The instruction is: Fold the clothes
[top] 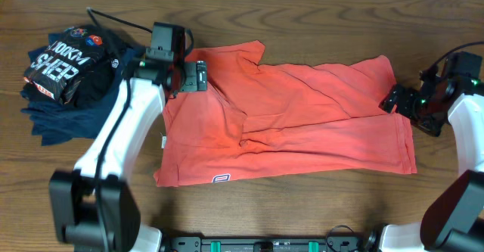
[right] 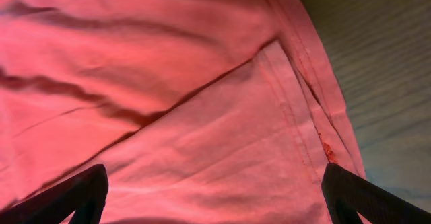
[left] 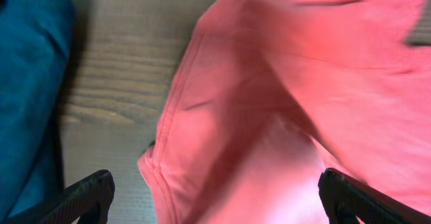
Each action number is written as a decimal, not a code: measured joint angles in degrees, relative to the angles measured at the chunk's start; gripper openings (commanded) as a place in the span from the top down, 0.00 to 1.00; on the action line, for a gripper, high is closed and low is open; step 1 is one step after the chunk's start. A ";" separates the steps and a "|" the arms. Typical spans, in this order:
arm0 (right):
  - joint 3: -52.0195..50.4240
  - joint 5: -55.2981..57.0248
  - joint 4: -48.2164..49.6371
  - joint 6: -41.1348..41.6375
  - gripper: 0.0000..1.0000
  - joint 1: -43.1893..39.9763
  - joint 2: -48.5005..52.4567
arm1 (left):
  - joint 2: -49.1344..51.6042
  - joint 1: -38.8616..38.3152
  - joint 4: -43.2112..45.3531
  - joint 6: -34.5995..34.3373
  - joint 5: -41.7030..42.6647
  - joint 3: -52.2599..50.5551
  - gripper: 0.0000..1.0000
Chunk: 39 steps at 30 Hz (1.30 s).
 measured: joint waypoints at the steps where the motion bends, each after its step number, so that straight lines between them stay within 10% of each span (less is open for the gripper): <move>1: 0.00 -0.39 -0.04 -0.37 0.01 0.00 -0.42 | 1.16 0.37 -0.50 -0.02 0.31 0.17 0.02; 22: 0.00 -1.86 -0.39 -2.29 0.01 0.00 -0.87 | 4.35 2.12 4.94 0.24 7.80 3.52 0.02; 39: 0.00 -1.97 -1.29 -2.29 0.01 0.00 -0.87 | 30.75 6.47 9.97 3.23 17.79 26.45 0.02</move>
